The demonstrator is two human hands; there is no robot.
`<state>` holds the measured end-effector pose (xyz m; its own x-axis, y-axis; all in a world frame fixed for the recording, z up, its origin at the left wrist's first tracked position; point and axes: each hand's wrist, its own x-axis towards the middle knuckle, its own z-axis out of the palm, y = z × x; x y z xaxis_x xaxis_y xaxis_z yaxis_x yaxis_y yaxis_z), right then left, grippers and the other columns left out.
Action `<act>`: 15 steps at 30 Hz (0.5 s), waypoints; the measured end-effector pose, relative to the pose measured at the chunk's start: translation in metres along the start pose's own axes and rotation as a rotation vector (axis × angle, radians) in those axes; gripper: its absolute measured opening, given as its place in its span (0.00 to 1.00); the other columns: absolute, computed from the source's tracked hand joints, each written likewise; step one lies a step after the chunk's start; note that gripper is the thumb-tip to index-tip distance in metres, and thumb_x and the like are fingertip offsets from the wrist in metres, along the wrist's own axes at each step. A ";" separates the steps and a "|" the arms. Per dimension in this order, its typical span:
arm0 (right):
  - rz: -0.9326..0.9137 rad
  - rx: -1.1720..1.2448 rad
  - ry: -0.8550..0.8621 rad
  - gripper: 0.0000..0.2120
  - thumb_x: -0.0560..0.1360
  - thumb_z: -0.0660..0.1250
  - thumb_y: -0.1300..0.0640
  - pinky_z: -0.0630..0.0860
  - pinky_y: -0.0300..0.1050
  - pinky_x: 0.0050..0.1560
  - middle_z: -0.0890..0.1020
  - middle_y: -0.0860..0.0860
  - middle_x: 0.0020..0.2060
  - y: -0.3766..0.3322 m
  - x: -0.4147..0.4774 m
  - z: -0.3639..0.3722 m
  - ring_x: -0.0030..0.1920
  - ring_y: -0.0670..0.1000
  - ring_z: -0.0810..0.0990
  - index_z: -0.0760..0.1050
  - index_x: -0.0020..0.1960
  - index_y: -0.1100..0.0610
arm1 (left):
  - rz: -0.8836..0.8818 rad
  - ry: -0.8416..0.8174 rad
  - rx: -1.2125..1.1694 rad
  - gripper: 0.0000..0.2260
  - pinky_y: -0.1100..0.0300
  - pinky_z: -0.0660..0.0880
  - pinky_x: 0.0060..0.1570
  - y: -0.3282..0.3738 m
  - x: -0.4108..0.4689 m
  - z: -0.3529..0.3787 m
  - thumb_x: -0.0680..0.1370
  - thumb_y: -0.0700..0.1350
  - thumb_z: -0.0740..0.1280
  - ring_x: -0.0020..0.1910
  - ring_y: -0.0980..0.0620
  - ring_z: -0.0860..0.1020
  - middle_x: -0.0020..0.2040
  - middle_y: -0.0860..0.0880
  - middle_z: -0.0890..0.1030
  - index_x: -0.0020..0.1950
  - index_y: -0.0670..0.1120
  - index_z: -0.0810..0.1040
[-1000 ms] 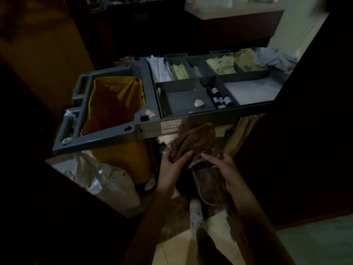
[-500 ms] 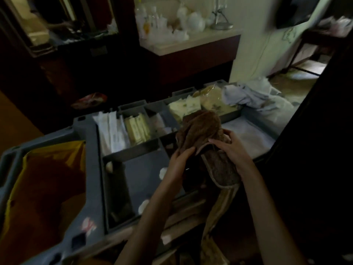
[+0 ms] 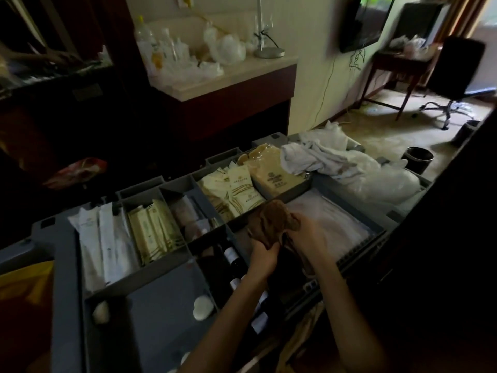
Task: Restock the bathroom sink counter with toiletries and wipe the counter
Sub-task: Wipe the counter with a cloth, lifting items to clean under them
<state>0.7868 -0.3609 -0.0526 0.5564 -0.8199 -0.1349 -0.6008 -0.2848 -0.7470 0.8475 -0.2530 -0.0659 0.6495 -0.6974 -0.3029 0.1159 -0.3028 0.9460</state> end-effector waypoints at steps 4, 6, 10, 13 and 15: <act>-0.071 -0.172 0.057 0.21 0.75 0.65 0.55 0.72 0.49 0.56 0.76 0.54 0.61 -0.001 0.002 0.005 0.59 0.59 0.76 0.69 0.68 0.49 | 0.091 0.086 0.167 0.40 0.64 0.55 0.68 0.009 -0.011 0.001 0.80 0.42 0.63 0.76 0.45 0.53 0.77 0.42 0.47 0.76 0.47 0.33; -0.139 -0.321 0.112 0.23 0.76 0.63 0.57 0.69 0.49 0.60 0.73 0.52 0.66 -0.005 -0.001 0.007 0.63 0.58 0.71 0.68 0.70 0.47 | 0.264 0.183 0.351 0.37 0.64 0.52 0.68 0.007 -0.015 -0.002 0.81 0.41 0.62 0.76 0.47 0.48 0.77 0.43 0.41 0.78 0.46 0.38; -0.238 -0.232 0.138 0.14 0.78 0.64 0.52 0.68 0.48 0.63 0.72 0.47 0.67 -0.012 -0.008 0.013 0.65 0.53 0.70 0.76 0.63 0.46 | 0.417 0.146 0.782 0.23 0.45 0.51 0.75 -0.003 -0.001 -0.019 0.80 0.39 0.60 0.77 0.41 0.51 0.77 0.41 0.53 0.76 0.43 0.62; -0.261 -0.214 0.065 0.14 0.77 0.66 0.50 0.68 0.47 0.65 0.70 0.47 0.69 0.003 -0.013 0.020 0.68 0.53 0.69 0.77 0.62 0.47 | 0.485 0.043 0.829 0.16 0.43 0.53 0.72 -0.011 0.005 -0.028 0.81 0.44 0.56 0.70 0.47 0.67 0.68 0.48 0.72 0.67 0.48 0.74; -0.294 -0.148 0.079 0.14 0.76 0.68 0.55 0.70 0.49 0.66 0.71 0.50 0.70 0.018 -0.016 0.025 0.69 0.53 0.69 0.78 0.62 0.49 | 0.493 0.033 0.875 0.16 0.42 0.50 0.73 -0.012 0.005 -0.028 0.82 0.46 0.55 0.68 0.51 0.70 0.66 0.51 0.75 0.67 0.51 0.74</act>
<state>0.7822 -0.3405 -0.0802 0.6757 -0.7261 0.1277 -0.5008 -0.5791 -0.6433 0.8709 -0.2347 -0.0757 0.4984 -0.8593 0.1153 -0.7558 -0.3655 0.5432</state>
